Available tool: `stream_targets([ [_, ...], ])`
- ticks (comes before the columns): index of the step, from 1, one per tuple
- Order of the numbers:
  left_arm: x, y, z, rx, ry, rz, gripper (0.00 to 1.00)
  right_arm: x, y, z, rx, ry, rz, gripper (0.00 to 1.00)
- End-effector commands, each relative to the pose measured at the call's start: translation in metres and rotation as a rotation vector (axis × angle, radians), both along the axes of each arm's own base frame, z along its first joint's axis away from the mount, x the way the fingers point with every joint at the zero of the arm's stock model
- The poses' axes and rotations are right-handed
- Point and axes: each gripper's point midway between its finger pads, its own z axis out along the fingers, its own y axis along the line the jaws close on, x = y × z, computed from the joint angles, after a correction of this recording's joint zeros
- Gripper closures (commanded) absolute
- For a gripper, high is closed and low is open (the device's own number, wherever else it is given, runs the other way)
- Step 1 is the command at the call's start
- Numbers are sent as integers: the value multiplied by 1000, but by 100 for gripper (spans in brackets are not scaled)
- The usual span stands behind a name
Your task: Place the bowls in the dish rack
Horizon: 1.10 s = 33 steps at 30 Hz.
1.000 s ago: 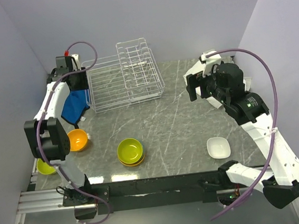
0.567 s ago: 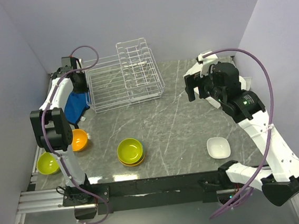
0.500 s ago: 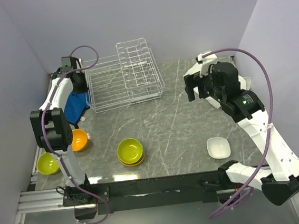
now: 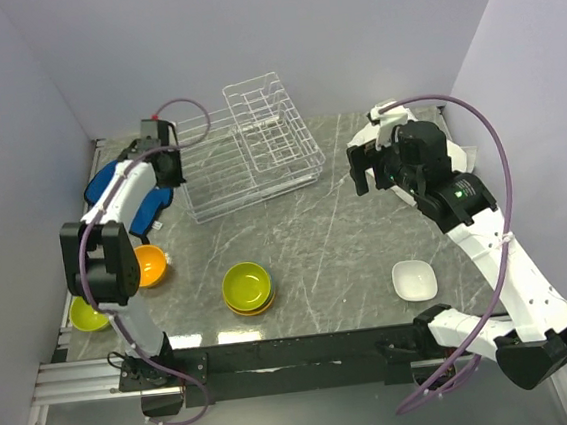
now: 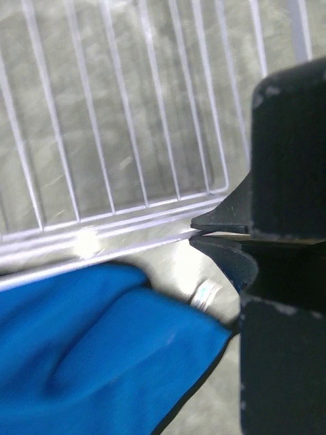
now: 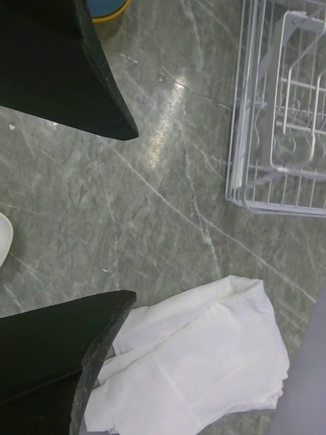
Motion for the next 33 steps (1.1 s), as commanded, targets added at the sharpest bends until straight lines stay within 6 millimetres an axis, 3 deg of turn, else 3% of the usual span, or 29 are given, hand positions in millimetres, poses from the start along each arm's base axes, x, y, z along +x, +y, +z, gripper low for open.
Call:
stream_targets([
  [1, -49, -78, 11, -86, 11, -159, 99, -4, -1, 8, -10, -55, 20, 0],
  [6, -76, -99, 14, -119, 17, -207, 96, -8, -1, 3, -16, -51, 32, 0],
  [9, -83, -115, 22, -169, 16, -265, 74, -10, 0, 2, -21, -49, 44, 0],
  [10, -85, -118, 26, -179, 13, -277, 60, -10, 1, 1, -28, -48, 54, 0],
  [13, -94, -127, 53, -225, -8, -342, 37, -15, 11, 6, -38, -52, 115, 0],
  [16, -98, -123, 98, -224, -99, -372, 36, -18, 30, 16, -45, -72, 202, 0],
  [18, -101, -109, 126, -210, -172, -329, 33, -14, 48, 21, -53, -69, 247, 0],
  [20, -102, -81, 147, -205, -250, -235, 30, -12, 75, 23, -51, -61, 303, 1],
  [22, -97, -44, 152, -196, -315, -76, 22, -13, 101, 21, -44, -52, 353, 2],
  [25, -106, 8, 161, -157, -392, 111, 17, -1, 136, 17, -8, -19, 378, 3],
  [26, -107, 18, 161, -153, -403, 146, 14, 3, 156, 18, 3, -9, 400, 3],
  [28, -112, 46, 158, -147, -408, 254, 9, 13, 171, 18, 30, -1, 346, 5],
  [29, -119, 53, 160, -159, -407, 288, 7, 17, 190, 17, 43, 4, 353, 4],
  [31, -128, 70, 178, -209, -455, 357, 1, 21, 209, 13, 57, 27, 357, 7],
  [33, -135, 73, 183, -236, -485, 364, 1, 24, 236, 3, 75, 69, 369, 9],
])
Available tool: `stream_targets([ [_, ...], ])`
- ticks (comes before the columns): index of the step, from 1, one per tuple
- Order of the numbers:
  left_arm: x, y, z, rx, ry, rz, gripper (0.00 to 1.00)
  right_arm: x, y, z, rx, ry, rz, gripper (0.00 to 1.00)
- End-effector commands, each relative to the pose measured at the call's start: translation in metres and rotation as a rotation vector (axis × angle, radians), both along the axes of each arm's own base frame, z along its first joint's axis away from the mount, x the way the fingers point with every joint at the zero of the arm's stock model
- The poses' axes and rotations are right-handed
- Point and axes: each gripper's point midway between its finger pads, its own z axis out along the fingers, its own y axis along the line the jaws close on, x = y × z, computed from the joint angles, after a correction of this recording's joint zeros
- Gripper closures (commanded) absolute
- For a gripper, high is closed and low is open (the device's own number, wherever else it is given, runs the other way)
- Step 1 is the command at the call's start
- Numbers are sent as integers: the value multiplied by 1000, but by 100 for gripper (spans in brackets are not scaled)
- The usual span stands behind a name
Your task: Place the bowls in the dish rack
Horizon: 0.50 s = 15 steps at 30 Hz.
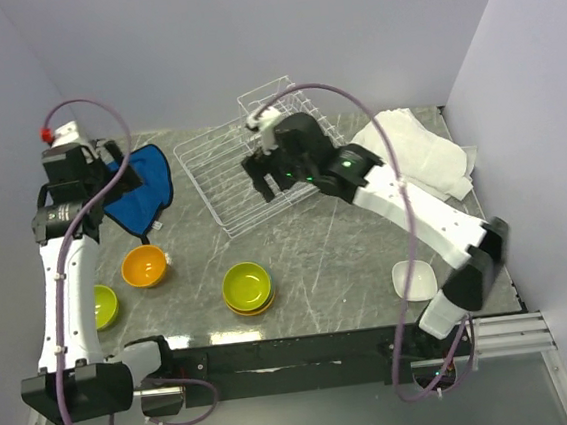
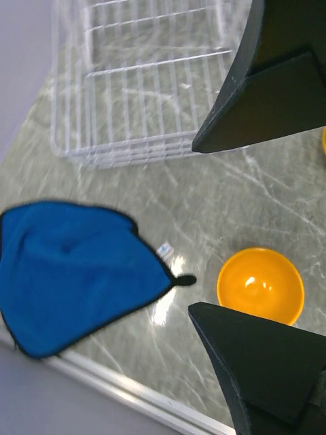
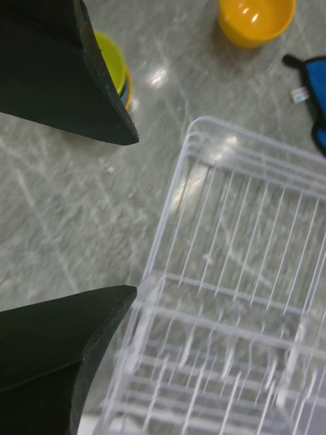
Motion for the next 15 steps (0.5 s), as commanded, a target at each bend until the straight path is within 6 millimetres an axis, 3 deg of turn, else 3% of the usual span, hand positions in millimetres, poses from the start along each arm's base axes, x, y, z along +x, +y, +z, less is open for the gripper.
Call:
stream_targets([
  [1, -21, 19, 22, -72, -96, 96, 1, 10, 48, 16, 103, 15, -15, 11],
  [5, -39, 32, 17, -65, -113, 142, 1, 24, 88, -18, 72, 83, 16, 16],
  [8, -49, 29, 13, -60, -119, 115, 0, 35, 107, -38, 56, 103, 27, 21],
  [11, -56, 25, 16, -41, -136, 90, 1, 42, 128, -56, 51, 112, 36, 21],
  [13, -58, 27, 16, -19, -131, 93, 1, 39, 146, -52, 55, 83, 72, 21],
  [15, -58, 28, 14, 1, -122, 96, 1, 40, 161, -70, 30, 89, 93, 21],
])
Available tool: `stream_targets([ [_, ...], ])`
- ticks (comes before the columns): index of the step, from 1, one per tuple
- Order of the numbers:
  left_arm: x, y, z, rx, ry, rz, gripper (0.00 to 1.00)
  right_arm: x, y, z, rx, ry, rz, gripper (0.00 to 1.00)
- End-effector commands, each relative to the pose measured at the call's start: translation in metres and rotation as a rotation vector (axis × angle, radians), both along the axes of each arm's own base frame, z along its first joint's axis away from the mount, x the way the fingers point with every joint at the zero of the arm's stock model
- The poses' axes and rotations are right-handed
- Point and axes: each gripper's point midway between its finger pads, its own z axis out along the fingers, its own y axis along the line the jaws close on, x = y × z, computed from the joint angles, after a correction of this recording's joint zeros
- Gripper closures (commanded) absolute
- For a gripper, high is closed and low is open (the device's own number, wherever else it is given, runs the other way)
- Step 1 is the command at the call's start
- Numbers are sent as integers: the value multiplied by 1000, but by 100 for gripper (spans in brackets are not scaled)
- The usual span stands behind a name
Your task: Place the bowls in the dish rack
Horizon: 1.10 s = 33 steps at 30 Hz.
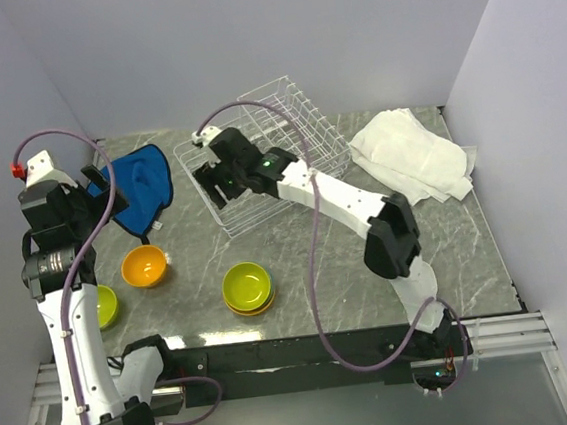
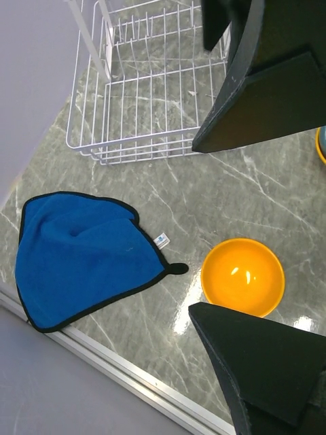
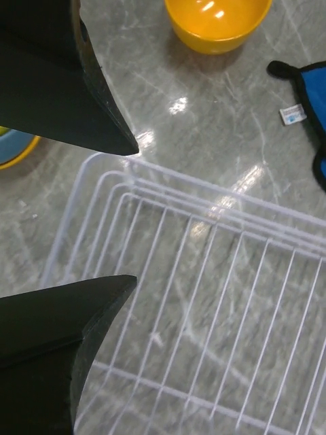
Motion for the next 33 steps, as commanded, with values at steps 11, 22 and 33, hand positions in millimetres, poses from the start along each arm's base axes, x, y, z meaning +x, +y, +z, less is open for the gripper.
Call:
stream_targets([
  [11, 6, -7, 0, 36, -5, -48, 0, -4, 61, -28, -13, -53, 59, 26],
  [22, 9, -6, -4, 34, -3, -46, 0, 8, 55, -53, -55, -44, 16, 45],
  [33, 11, -3, -10, 33, 7, -37, 1, 13, 56, -69, -85, -41, 19, 53],
])
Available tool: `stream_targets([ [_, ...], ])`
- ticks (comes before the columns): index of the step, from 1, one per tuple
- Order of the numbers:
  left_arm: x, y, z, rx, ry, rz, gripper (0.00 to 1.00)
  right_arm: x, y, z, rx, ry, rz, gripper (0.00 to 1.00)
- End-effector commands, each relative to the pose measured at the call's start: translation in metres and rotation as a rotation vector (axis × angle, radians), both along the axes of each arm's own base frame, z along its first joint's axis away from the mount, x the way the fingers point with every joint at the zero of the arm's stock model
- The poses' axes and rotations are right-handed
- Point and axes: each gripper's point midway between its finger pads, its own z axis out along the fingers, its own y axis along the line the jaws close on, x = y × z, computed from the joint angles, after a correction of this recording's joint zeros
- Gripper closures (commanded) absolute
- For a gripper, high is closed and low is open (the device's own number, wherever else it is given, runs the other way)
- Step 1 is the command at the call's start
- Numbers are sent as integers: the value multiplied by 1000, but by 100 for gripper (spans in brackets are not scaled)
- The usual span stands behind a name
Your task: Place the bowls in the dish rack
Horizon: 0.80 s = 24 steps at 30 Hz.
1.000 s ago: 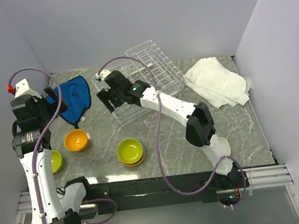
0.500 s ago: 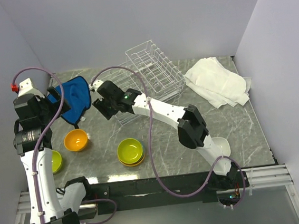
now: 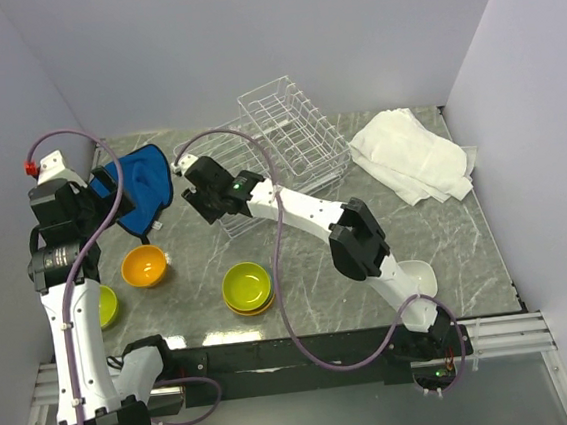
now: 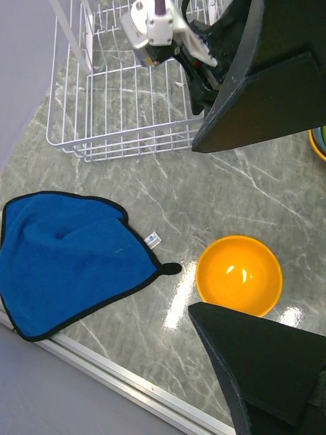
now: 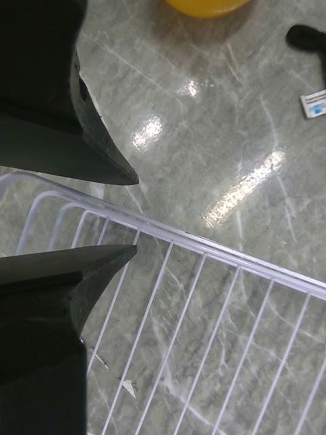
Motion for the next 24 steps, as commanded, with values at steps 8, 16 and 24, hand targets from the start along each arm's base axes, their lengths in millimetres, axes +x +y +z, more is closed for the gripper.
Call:
stream_targets([
  [8, 5, 4, 4, 17, -31, 5, 1, 19, -5, -5, -56, -82, -19, 63],
  [16, 5, -2, 5, 10, -38, -18, 0, 12, -21, 8, -86, -106, -5, 100],
  [24, 2, -5, 7, 22, -48, -34, 1, -6, -54, 20, -182, -115, 86, 100],
])
